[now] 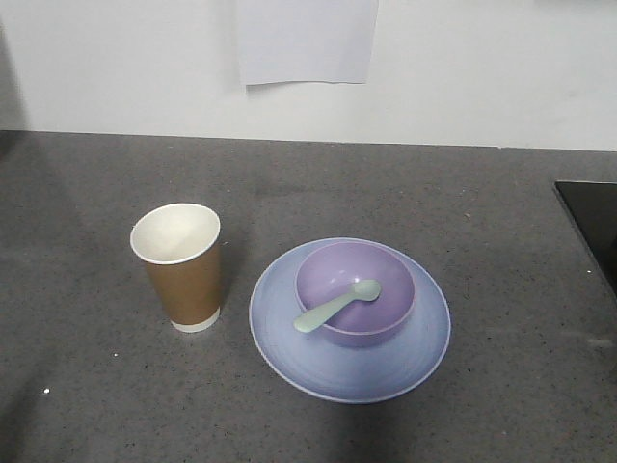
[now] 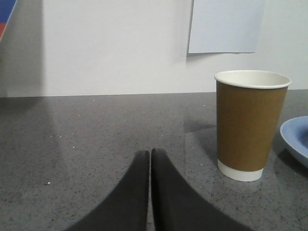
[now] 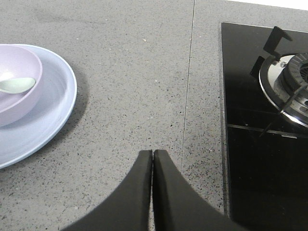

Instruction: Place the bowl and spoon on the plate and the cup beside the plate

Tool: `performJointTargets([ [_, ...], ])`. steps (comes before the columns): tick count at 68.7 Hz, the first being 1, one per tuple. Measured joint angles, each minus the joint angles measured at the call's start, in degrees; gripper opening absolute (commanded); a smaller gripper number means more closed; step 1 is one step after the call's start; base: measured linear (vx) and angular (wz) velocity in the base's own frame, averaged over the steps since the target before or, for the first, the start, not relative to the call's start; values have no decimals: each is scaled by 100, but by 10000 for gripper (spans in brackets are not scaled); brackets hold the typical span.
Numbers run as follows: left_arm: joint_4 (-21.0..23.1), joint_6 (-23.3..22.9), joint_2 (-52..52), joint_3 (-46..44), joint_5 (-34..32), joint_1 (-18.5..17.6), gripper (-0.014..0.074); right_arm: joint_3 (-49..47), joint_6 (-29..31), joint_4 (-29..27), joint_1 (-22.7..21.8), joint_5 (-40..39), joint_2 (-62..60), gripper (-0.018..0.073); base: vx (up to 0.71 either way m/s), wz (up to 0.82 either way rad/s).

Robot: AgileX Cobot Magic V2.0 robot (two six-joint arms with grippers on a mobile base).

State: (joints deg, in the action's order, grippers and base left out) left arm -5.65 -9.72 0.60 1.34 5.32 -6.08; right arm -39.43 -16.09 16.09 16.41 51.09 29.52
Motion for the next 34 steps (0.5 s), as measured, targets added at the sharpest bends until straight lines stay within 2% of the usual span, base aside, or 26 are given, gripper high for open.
performJointTargets([
  [34,0,0,0,0,0,0,-6,5,5,0,0,0,0,-11,0,0],
])
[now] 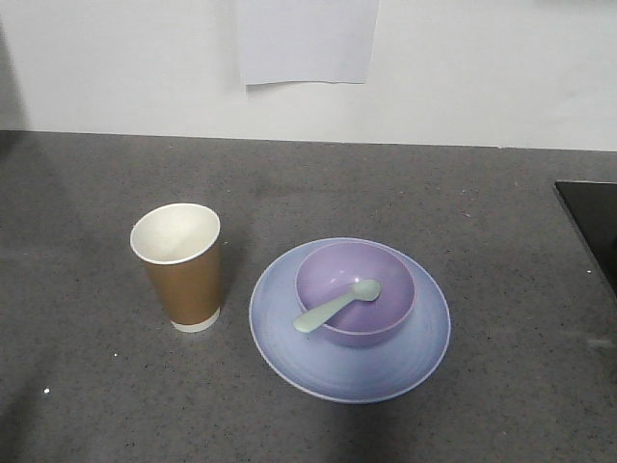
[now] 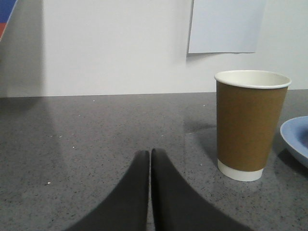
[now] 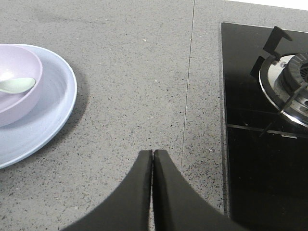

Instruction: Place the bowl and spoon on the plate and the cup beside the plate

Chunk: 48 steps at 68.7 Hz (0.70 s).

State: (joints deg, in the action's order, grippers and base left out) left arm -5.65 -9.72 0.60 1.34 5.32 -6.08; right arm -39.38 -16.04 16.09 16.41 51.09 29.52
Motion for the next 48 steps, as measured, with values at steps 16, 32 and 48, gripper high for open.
performJointTargets([
  [16,0,0,0,0,6,0,-6,415,103,-79,0,-614,-201,-11,0,0],
  [32,0,0,0,0,6,0,-6,1383,547,-477,-70,-2025,-733,-11,0,0],
  [48,0,0,0,0,6,0,-6,2385,1204,-1233,-962,-3218,-1435,-11,0,0],
])
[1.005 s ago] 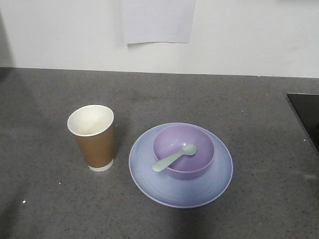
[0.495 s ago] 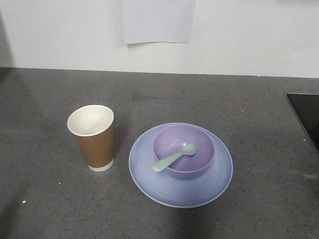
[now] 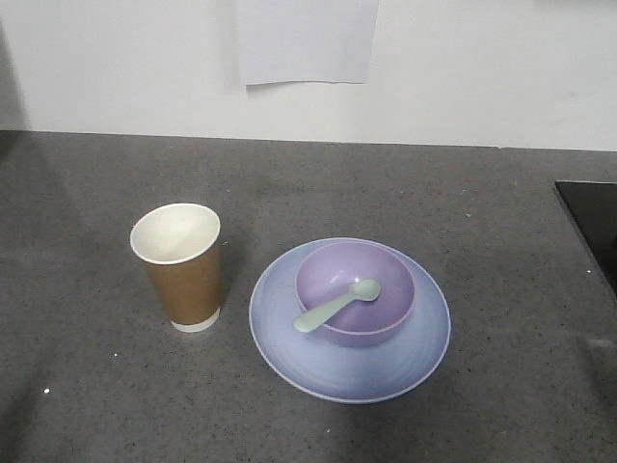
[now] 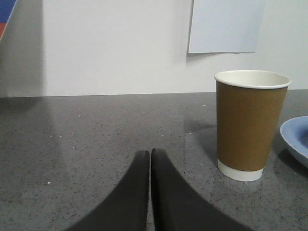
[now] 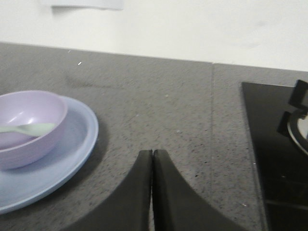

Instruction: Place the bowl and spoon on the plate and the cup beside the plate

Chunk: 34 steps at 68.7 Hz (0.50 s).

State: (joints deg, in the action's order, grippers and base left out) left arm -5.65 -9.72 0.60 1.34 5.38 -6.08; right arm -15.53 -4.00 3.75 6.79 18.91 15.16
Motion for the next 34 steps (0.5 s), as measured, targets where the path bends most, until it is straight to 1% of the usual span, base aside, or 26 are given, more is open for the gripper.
performJointTargets([
  [5,0,0,0,0,0,0,-6,329,185,-194,-217,-293,-329,-11,0,0],
  [14,0,0,0,0,0,0,-6,832,400,-421,-434,-731,-911,-11,0,0],
  [24,0,0,0,0,0,0,-6,1303,400,-422,-501,-1044,-1498,-11,0,0],
  [34,0,0,0,0,7,0,-6,1650,365,-422,-501,-1325,-1579,-11,0,0],
])
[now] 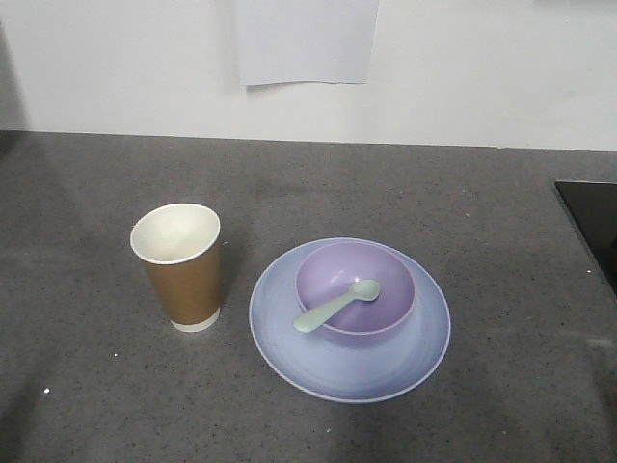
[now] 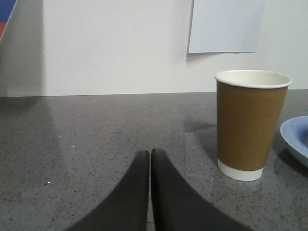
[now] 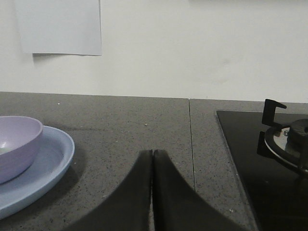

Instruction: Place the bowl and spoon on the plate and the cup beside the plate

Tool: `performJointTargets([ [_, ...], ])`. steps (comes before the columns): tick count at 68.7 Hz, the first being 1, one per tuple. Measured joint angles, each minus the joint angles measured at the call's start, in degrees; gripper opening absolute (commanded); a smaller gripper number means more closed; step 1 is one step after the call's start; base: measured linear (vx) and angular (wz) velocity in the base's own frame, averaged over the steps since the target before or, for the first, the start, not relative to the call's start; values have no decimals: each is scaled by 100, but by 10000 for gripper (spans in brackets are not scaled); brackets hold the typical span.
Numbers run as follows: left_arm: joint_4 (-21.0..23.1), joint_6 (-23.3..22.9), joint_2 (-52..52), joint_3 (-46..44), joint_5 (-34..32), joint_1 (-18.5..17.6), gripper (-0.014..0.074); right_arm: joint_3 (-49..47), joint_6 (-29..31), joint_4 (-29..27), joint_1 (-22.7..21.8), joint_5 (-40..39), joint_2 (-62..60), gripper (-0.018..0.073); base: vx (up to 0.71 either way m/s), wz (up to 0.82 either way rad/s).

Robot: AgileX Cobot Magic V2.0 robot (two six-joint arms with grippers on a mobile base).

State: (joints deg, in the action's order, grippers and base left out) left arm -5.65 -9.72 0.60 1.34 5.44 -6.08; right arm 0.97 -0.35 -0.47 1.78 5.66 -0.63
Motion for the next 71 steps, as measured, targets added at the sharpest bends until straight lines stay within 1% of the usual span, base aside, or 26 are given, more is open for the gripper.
performJointTargets([
  [14,0,4,0,0,0,0,-6,74,-182,47,0,-469,0,-11,0,0],
  [71,0,4,0,0,0,0,-6,74,-220,91,0,-520,0,-11,0,0],
])
